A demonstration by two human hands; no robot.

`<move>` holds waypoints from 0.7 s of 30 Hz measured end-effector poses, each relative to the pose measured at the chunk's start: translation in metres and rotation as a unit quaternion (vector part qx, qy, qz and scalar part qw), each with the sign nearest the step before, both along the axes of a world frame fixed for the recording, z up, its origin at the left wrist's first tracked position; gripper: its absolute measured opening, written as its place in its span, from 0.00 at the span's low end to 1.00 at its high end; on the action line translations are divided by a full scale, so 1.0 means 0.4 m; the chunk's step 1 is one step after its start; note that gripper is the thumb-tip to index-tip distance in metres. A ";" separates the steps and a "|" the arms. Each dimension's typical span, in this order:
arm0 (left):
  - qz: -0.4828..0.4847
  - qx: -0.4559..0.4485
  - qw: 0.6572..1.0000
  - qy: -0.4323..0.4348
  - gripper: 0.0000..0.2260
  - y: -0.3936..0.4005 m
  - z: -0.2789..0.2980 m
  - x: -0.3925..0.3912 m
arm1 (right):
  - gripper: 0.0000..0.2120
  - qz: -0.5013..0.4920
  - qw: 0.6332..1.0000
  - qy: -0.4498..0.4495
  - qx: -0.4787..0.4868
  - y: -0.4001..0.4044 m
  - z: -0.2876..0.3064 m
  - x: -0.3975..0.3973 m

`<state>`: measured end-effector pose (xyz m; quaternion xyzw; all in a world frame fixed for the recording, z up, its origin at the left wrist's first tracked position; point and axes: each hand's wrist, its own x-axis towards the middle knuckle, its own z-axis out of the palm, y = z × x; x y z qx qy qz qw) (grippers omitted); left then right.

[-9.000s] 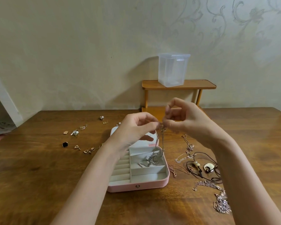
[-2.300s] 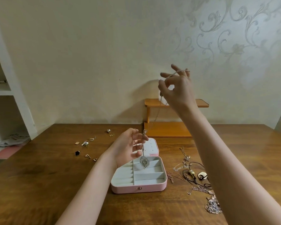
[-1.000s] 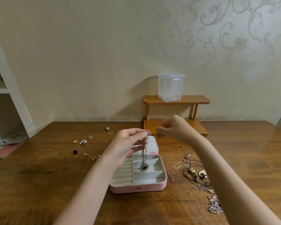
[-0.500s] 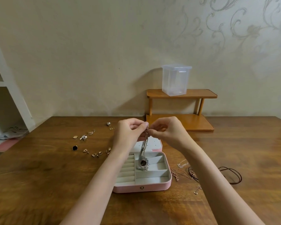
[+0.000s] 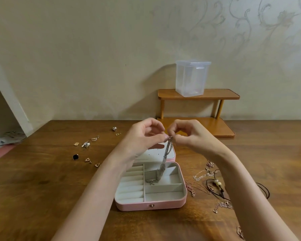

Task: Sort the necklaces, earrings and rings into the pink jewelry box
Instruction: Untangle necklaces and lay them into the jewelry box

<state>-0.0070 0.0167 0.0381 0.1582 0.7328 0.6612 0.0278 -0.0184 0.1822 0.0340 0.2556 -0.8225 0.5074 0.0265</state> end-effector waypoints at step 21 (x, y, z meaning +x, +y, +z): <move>0.069 0.217 0.971 -0.071 0.11 0.042 -0.021 -0.009 | 0.10 0.017 0.952 -0.124 -0.279 -0.028 -0.038 -0.018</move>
